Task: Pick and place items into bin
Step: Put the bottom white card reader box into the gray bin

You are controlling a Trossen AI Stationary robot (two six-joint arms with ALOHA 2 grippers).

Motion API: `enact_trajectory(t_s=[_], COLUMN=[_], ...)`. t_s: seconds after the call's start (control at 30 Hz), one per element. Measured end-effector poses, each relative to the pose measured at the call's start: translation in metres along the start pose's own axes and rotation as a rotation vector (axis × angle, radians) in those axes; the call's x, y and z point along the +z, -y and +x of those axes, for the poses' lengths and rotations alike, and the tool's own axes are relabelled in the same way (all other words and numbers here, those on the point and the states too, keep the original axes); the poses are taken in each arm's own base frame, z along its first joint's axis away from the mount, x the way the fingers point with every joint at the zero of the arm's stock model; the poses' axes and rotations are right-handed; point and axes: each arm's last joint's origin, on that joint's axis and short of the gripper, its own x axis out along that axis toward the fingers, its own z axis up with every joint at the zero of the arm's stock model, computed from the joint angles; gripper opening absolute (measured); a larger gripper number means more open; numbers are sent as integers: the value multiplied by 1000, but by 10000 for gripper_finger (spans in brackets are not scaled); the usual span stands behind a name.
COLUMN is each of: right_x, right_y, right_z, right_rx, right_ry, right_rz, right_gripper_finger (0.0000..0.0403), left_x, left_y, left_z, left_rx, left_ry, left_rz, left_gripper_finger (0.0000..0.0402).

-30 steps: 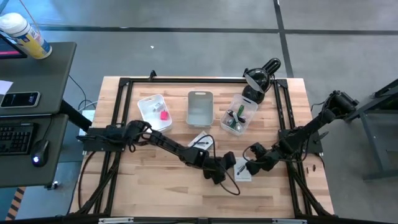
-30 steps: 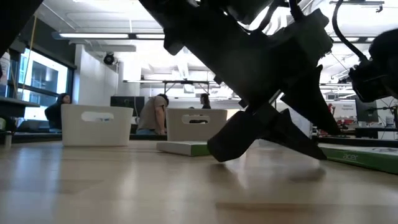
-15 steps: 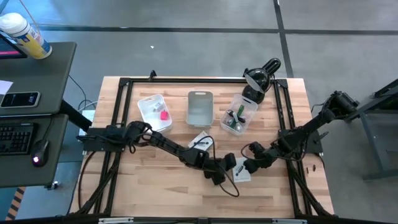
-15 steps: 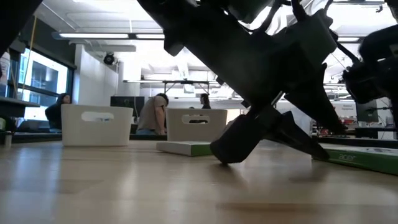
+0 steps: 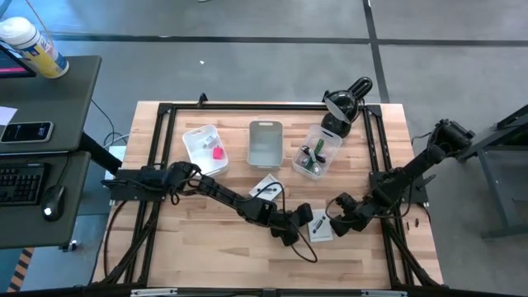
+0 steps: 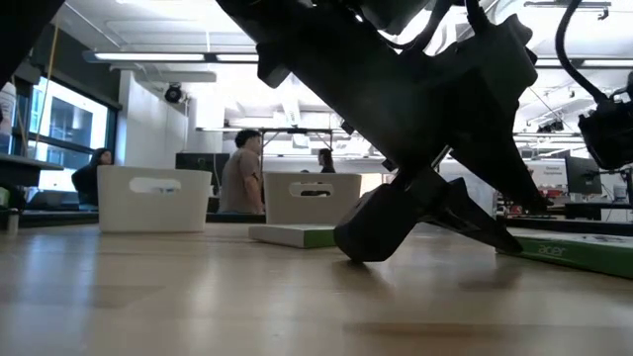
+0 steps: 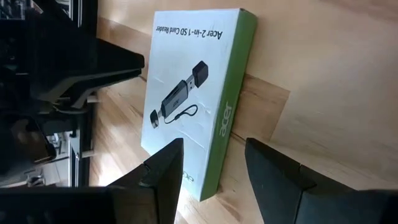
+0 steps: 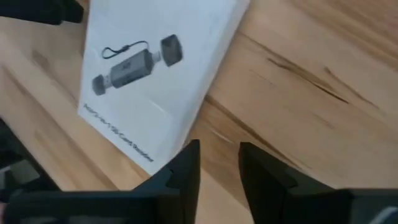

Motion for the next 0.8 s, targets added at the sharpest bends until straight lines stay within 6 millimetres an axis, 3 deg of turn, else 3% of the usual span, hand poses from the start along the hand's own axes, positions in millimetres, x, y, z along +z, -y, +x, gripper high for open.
enact_trajectory(t_s=[0.33, 0.8], right_x=[5, 11], right_y=[-1, 1], right_z=[0, 1], right_rx=[2, -24], right_ry=[34, 28], right_rz=[15, 41], right_gripper_finger=[9, 3], left_x=[2, 3], left_y=[0, 1], left_z=[0, 3], left_rx=[13, 31], left_ry=[23, 31], left_rz=[38, 77], left_gripper_finger=[161, 161])
